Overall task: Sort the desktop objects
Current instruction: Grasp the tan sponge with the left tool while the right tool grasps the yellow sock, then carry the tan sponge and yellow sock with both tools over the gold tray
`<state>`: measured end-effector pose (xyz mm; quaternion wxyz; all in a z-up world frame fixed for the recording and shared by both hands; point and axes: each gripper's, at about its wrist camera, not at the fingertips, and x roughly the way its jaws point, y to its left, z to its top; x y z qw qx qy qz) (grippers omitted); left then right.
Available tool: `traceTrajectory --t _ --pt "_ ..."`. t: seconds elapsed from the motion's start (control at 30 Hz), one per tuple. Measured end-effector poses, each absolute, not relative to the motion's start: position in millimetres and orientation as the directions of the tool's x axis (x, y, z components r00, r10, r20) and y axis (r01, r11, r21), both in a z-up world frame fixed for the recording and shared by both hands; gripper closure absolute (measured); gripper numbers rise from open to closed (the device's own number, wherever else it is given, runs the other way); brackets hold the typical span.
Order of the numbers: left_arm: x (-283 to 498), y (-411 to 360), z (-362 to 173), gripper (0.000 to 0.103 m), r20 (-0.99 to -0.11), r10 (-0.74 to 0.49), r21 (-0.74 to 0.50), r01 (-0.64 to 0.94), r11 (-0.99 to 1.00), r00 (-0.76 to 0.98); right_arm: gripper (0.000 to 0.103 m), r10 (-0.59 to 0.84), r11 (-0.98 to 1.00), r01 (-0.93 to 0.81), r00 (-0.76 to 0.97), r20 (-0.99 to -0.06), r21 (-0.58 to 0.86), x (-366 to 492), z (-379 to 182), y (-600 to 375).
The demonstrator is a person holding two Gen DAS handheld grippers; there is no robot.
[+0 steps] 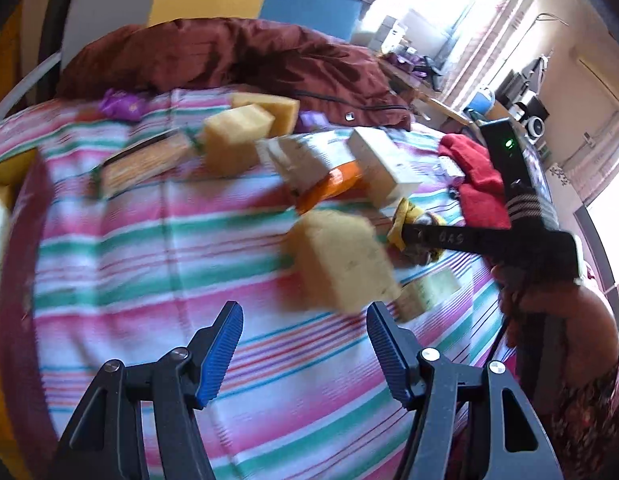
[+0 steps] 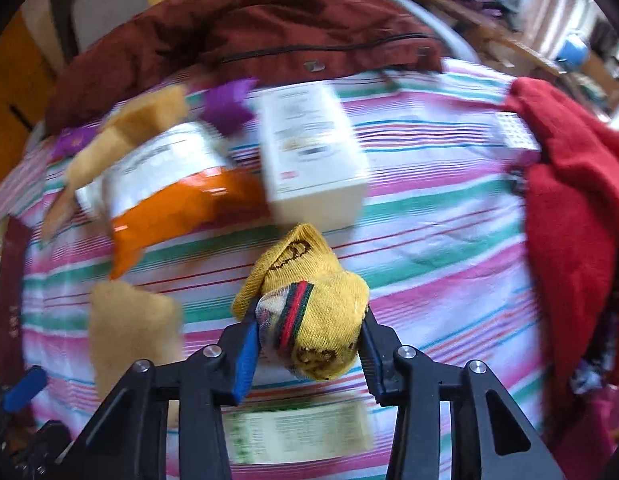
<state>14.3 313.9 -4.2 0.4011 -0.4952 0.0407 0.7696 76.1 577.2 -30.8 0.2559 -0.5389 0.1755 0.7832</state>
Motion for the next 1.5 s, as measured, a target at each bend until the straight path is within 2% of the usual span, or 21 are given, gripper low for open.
traceTrajectory --t 0.07,0.3,0.43,0.53,0.6,0.7,1.0,1.5 --pt "13.3 334.4 -5.5 0.037 -0.802 0.570 -0.321 -0.678 -0.661 -0.177 0.059 0.238 -0.788 -0.615 -0.266 -0.934 -0.025 77.7 -31.3 583.0" --pt "7.5 383.1 -20.6 0.035 -0.824 0.549 -0.307 -0.709 -0.636 -0.136 0.059 0.209 -0.749 -0.662 -0.270 -0.940 0.024 92.1 -35.3 595.0" --pt "8.0 394.0 -34.9 0.033 -0.848 0.498 -0.220 -0.736 -0.640 -0.180 0.059 0.205 -0.741 -0.671 -0.274 -0.940 0.034 92.5 -34.3 591.0" --pt "0.4 384.7 -46.4 0.031 -0.829 0.539 -0.281 -0.724 -0.630 -0.147 0.059 0.208 -0.746 -0.666 -0.272 -0.940 0.028 91.8 -34.1 590.2" --pt "-0.9 375.2 -49.2 0.034 -0.800 0.583 -0.311 -0.734 -0.604 -0.142 0.059 0.213 -0.751 -0.660 -0.270 -0.939 0.019 90.5 -33.6 588.6" --pt "9.5 366.8 -48.6 0.039 -0.779 0.602 -0.263 -0.779 -0.569 -0.177 0.059 0.214 -0.755 -0.655 -0.272 -0.938 0.017 90.5 -32.0 585.6" --pt "37.3 324.8 -53.0 0.049 -0.711 0.662 -0.222 -0.819 -0.529 -0.235 0.059 0.212 -0.785 -0.619 -0.294 -0.932 0.017 85.2 -30.3 578.7" --pt "33.2 262.3 -49.1 0.052 -0.676 0.692 -0.349 -0.718 -0.602 -0.252 0.059 0.124 -0.880 -0.465 -0.419 -0.899 0.095 65.8 -19.6 541.9"
